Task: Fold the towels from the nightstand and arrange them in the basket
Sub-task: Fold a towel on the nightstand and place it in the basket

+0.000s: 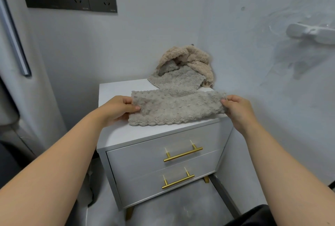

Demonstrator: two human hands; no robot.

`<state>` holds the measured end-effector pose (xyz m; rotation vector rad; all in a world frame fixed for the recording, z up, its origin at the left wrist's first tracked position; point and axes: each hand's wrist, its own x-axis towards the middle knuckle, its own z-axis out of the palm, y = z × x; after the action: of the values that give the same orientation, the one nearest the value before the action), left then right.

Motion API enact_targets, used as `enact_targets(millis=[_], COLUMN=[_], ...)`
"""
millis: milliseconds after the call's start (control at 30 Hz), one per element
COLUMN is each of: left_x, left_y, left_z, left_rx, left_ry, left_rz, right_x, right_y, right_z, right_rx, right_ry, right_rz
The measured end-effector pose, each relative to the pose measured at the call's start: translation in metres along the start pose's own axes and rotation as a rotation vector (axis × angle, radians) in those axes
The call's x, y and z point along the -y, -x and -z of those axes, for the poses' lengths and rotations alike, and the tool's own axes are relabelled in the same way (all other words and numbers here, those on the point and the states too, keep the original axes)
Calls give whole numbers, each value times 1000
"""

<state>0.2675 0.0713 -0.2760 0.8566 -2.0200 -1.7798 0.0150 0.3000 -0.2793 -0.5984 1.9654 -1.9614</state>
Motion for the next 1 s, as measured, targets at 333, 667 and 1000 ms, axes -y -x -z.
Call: enact_targets(millis=[333,667,1000], left_x=[6,-4,-9], left_y=[3,-10,-57], left_z=[5,-3,-30], left_rx=[262,162,-376], left_ry=[80,135,64], left_rz=[179,7,-119], right_x=[9,10,-2], right_y=[12,4,-24], right_z=[6,12,3], right_rx=[150,192,-182], right_ry=[332,259,215], right_rz=[-116,-237,-190])
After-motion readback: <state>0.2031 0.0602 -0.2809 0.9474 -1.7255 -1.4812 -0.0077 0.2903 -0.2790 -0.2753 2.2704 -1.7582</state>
